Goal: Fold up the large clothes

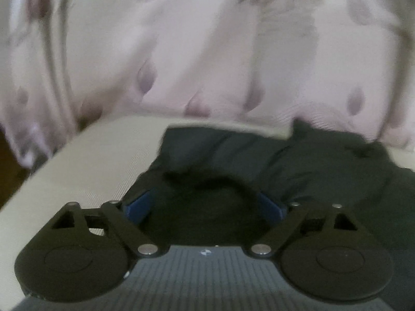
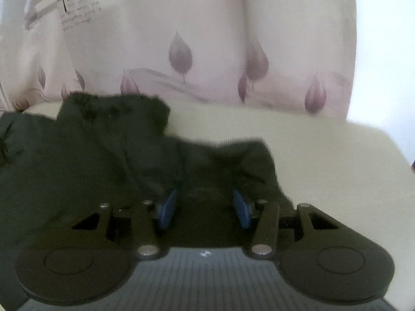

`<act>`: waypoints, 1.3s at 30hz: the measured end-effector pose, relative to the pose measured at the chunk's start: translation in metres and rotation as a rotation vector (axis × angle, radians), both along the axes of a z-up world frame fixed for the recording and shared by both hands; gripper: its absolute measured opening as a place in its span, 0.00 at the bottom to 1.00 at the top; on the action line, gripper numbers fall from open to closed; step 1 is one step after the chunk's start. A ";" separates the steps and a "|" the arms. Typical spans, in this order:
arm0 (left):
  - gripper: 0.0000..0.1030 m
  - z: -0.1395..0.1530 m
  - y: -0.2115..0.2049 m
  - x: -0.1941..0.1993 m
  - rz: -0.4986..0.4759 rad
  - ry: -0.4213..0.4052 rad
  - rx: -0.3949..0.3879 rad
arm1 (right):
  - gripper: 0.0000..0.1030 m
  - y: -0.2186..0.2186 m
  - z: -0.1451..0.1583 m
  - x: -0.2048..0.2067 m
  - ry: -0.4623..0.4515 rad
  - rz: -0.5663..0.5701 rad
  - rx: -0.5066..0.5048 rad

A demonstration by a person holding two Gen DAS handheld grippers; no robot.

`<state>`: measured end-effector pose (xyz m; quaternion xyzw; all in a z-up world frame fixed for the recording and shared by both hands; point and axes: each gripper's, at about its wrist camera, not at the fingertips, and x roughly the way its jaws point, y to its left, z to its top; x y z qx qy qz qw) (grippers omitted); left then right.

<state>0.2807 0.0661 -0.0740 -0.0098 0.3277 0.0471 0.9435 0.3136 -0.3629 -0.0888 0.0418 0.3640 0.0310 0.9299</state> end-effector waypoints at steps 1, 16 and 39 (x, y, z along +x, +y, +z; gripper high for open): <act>0.86 -0.005 0.005 0.003 0.018 0.018 0.007 | 0.46 0.001 -0.002 0.000 -0.004 -0.002 -0.001; 0.89 -0.025 0.037 0.006 0.050 0.064 -0.152 | 0.49 -0.010 -0.008 0.011 0.071 -0.012 0.037; 1.00 0.039 -0.003 -0.180 -0.145 -0.098 0.056 | 0.78 0.009 0.044 -0.267 -0.279 -0.210 0.222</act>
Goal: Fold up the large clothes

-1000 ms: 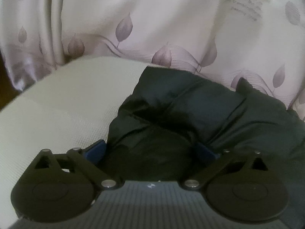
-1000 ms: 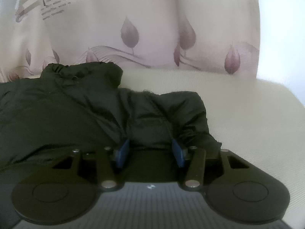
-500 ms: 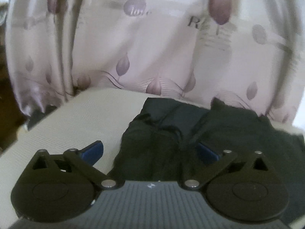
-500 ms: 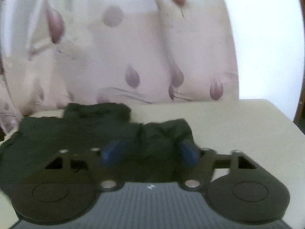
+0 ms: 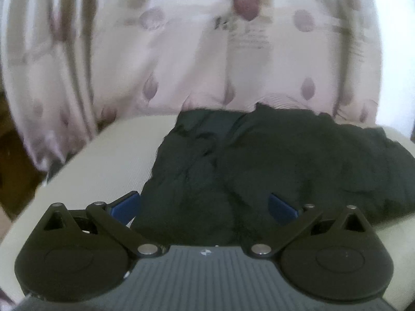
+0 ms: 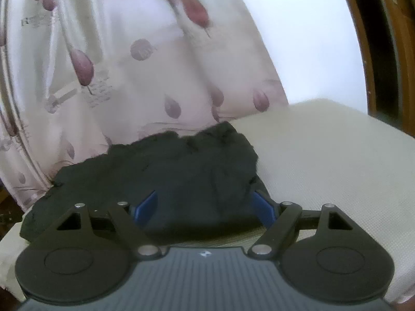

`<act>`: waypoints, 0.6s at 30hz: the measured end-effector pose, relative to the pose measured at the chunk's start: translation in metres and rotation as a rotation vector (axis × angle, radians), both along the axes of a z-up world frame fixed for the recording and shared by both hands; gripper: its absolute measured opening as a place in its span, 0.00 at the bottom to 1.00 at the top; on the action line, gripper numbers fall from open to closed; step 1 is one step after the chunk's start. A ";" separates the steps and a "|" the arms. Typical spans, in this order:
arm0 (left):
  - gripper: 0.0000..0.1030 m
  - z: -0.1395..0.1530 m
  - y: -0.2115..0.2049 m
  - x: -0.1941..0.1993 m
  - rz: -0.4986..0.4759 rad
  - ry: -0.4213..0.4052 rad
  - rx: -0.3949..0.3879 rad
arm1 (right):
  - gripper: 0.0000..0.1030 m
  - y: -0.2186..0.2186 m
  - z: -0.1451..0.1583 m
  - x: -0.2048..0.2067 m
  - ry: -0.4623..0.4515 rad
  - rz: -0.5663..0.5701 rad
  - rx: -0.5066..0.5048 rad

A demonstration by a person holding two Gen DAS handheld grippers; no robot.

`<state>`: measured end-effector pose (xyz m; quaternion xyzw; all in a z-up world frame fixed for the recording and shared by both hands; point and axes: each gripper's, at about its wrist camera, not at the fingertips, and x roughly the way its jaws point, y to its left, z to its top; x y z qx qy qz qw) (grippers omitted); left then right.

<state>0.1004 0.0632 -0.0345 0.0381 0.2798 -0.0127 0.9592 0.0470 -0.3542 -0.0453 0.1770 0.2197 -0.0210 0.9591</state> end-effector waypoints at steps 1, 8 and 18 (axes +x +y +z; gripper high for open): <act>1.00 0.002 -0.006 -0.002 -0.007 -0.007 0.016 | 0.78 0.005 0.003 -0.001 -0.002 0.016 -0.019; 1.00 0.002 -0.029 -0.008 -0.038 0.003 0.034 | 0.83 0.039 0.019 -0.008 -0.027 0.074 -0.101; 1.00 0.004 -0.037 -0.014 -0.019 0.020 0.021 | 0.88 0.060 0.021 -0.013 -0.016 0.123 -0.109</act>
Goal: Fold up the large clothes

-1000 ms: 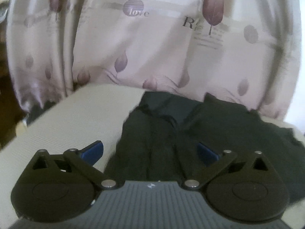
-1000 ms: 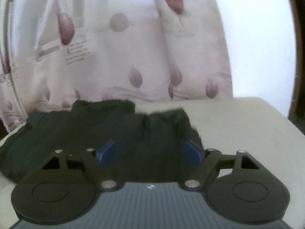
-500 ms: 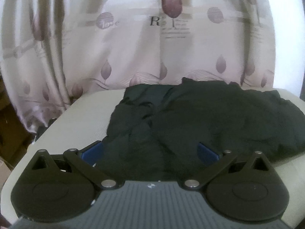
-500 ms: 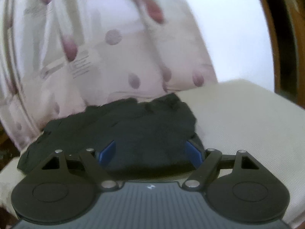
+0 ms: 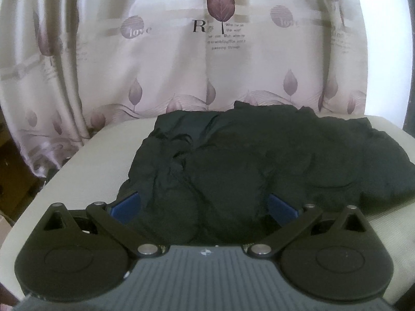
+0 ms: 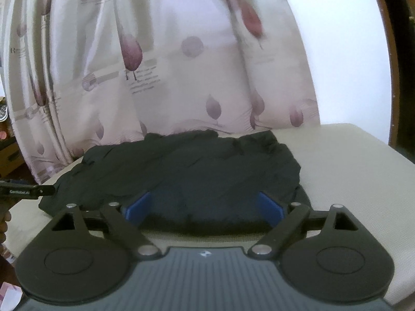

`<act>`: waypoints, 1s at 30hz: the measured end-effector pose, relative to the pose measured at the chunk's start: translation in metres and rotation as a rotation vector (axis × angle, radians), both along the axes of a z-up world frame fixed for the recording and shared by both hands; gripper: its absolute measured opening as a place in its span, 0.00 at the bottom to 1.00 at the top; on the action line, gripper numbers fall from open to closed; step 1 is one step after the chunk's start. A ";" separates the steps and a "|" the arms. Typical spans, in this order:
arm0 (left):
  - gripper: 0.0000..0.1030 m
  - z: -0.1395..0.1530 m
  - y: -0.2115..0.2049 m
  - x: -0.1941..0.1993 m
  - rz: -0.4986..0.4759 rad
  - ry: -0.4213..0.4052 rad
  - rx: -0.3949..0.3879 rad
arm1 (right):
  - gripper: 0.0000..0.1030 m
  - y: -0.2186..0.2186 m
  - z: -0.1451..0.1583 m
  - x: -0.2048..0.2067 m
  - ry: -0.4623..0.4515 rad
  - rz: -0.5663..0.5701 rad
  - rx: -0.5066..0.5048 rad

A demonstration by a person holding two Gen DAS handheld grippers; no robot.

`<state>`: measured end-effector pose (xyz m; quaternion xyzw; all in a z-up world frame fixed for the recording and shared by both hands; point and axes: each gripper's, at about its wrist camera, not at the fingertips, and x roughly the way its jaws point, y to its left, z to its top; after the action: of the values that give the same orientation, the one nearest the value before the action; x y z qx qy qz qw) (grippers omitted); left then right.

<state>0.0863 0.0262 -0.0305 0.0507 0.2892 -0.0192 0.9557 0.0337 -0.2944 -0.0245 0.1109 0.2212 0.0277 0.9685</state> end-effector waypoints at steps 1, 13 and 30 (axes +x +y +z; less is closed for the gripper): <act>1.00 0.000 0.000 0.000 0.004 0.002 0.000 | 0.88 0.001 -0.001 0.000 0.005 0.001 -0.001; 1.00 -0.012 0.009 0.010 0.002 0.042 -0.013 | 0.89 0.005 -0.012 0.007 0.053 0.017 0.001; 0.85 -0.047 0.168 0.145 -0.079 0.235 -0.440 | 0.89 0.010 -0.019 0.038 0.097 0.034 -0.007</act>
<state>0.2308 0.1940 -0.0778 -0.1501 0.3849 -0.1247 0.9021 0.0714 -0.2840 -0.0435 0.1049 0.2698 0.0378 0.9564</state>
